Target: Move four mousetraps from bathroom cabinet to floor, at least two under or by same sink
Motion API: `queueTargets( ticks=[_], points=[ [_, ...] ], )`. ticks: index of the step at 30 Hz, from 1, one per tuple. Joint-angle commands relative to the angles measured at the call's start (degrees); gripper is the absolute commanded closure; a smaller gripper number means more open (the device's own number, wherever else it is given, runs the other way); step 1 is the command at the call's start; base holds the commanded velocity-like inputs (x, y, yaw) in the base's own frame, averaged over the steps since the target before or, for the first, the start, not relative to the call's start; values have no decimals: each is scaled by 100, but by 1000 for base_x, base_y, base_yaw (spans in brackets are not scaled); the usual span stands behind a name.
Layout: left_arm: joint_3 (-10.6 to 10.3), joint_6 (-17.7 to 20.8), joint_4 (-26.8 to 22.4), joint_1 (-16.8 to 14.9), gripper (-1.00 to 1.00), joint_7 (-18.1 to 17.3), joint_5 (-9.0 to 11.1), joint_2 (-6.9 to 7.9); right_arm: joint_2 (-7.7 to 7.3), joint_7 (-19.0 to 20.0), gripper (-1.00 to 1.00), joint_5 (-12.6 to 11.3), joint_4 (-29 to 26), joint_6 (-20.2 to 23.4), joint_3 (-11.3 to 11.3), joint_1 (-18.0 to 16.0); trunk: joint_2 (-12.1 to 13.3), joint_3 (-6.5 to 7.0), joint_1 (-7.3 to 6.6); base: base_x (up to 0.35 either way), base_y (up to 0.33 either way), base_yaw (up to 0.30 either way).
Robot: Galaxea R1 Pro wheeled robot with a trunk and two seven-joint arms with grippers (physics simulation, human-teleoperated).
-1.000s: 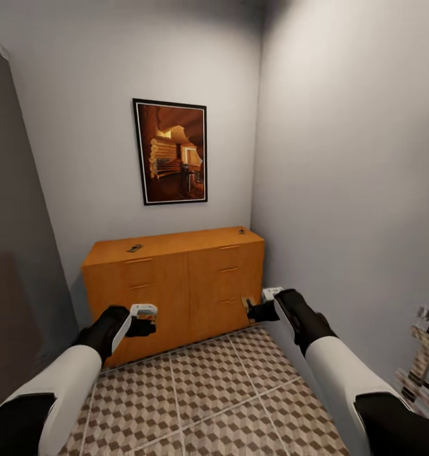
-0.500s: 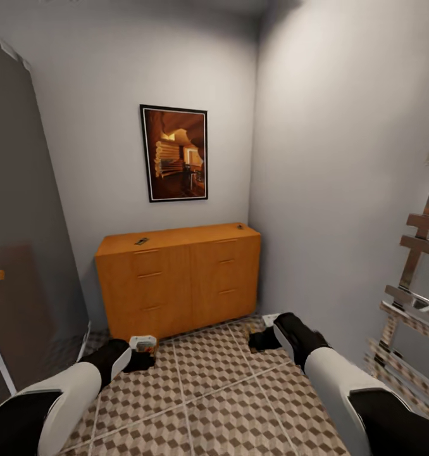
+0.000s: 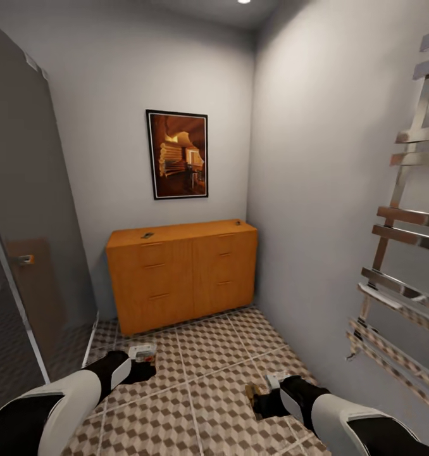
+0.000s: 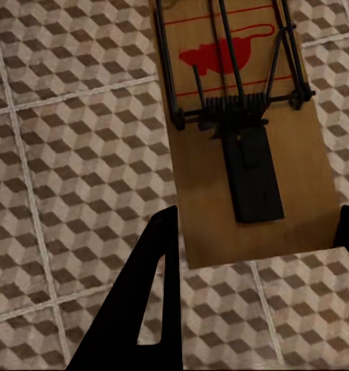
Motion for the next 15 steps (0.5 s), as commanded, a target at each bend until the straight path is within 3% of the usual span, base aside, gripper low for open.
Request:
queueTargets(
  ticks=[1, 11, 13, 14, 15],
  points=[
    [23, 23, -1, 50, 100, -10, 50, 0, 0, 35, 100, 49, 19, -23, 24, 107, -5, -6, -4, -346, 0, 0],
    [20, -84, 2, 434, 100, -7, 110, -16, -11, 60, 100, 42, 42, -75, 31, 311, -5, -6, -4, -346, 0, 0],
    [17, -279, 2, 666, 100, -7, 110, -20, -54, 6, 100, 44, 43, -78, 31, 315, -5, -6, -4, -329, 0, 0],
    [16, -435, 2, 1277, 100, -7, 95, -34, -229, -12, 100, 36, 45, -86, 31, 621, -5, -6, -4, -31, 0, 0],
    [16, -469, 2, 1325, 100, -7, 98, -36, -231, -12, 100, 36, 45, -87, 31, 658, -5, -6, -4, -24, 0, 0]
  ],
)
